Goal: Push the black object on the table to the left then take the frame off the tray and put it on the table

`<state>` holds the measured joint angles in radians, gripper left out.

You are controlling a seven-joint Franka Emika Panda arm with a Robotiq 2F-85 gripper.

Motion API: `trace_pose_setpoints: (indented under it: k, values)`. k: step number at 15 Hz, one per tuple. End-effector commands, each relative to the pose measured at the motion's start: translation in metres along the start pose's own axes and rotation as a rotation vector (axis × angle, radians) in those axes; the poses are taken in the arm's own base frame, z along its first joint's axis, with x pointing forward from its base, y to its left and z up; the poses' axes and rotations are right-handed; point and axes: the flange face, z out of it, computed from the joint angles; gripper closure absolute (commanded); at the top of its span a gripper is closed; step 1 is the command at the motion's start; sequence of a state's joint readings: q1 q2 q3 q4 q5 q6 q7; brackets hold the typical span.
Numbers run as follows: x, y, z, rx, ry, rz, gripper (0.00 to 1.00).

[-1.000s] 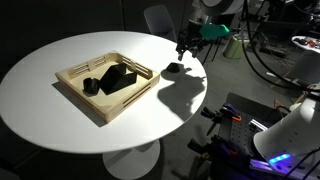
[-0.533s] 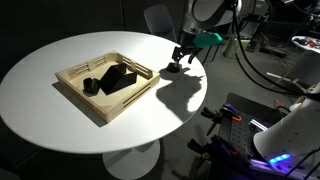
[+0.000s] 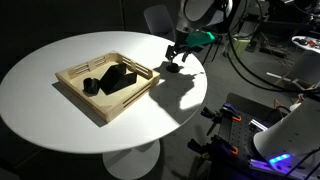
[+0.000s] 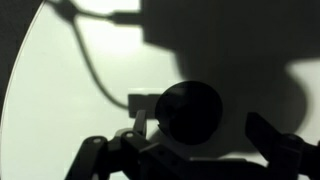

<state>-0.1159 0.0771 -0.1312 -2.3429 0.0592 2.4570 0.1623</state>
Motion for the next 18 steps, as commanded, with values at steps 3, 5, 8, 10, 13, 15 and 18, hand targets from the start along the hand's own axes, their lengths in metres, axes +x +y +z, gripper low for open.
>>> trace_pose_setpoints:
  k: [3, 5, 8, 10, 13, 15, 18]
  values:
    - [0.005, -0.011, 0.005, -0.016, -0.013, 0.001, 0.00]
    - [-0.006, -0.016, 0.011, -0.013, -0.049, -0.005, 0.00]
    - [-0.019, -0.022, 0.016, -0.016, -0.092, -0.012, 0.00]
    - [-0.023, -0.025, 0.018, -0.018, -0.108, -0.018, 0.00]
    - [-0.026, -0.024, 0.018, -0.020, -0.124, -0.016, 0.00]
    - [-0.030, -0.022, 0.018, -0.019, -0.134, -0.014, 0.00]
    - [-0.038, -0.023, 0.013, -0.012, -0.146, -0.014, 0.34]
